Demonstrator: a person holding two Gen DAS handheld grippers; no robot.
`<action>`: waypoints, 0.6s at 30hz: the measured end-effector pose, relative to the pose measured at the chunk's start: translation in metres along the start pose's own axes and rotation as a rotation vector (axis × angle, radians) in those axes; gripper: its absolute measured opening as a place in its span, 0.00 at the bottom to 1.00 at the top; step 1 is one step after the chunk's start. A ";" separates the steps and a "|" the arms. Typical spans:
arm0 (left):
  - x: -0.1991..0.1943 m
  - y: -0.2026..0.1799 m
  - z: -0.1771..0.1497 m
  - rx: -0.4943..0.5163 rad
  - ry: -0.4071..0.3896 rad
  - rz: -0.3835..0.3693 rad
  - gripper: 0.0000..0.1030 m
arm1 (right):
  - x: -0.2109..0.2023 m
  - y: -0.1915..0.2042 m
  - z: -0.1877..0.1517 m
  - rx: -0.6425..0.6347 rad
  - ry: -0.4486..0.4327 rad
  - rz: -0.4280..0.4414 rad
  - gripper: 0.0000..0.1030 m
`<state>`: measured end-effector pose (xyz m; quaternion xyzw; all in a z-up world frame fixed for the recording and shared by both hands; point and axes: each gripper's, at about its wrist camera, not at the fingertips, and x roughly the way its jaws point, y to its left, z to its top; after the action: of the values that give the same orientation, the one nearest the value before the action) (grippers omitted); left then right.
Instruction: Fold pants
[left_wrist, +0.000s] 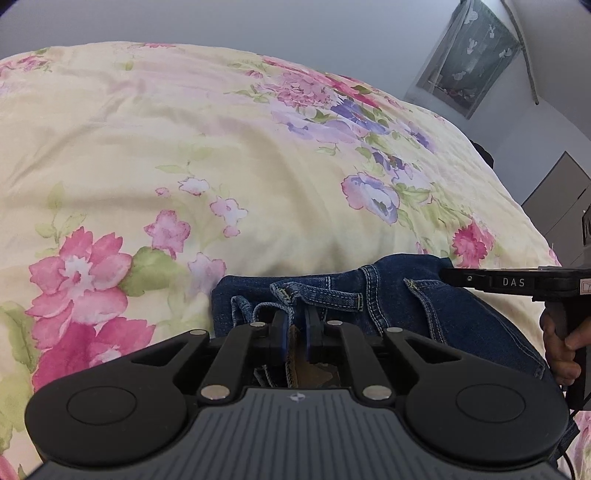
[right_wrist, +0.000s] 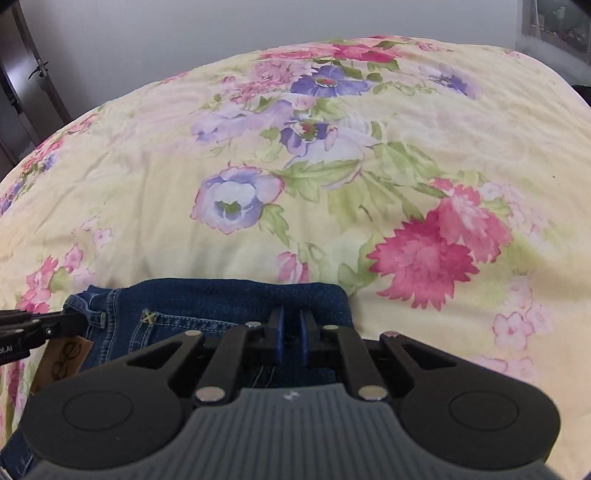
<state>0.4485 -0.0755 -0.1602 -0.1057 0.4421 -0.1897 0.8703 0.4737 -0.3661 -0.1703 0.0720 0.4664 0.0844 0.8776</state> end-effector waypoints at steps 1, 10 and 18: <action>-0.001 0.000 0.000 -0.006 0.003 -0.003 0.13 | 0.000 0.001 0.000 -0.010 0.002 -0.005 0.04; -0.057 -0.024 -0.014 0.004 0.001 0.050 0.19 | -0.081 0.012 -0.037 -0.090 -0.032 -0.005 0.05; -0.095 -0.069 -0.054 0.275 0.088 0.080 0.19 | -0.152 0.010 -0.122 -0.098 -0.077 0.008 0.08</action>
<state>0.3376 -0.0985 -0.0982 0.0403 0.4534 -0.2182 0.8633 0.2883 -0.3834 -0.1134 0.0342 0.4272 0.1079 0.8970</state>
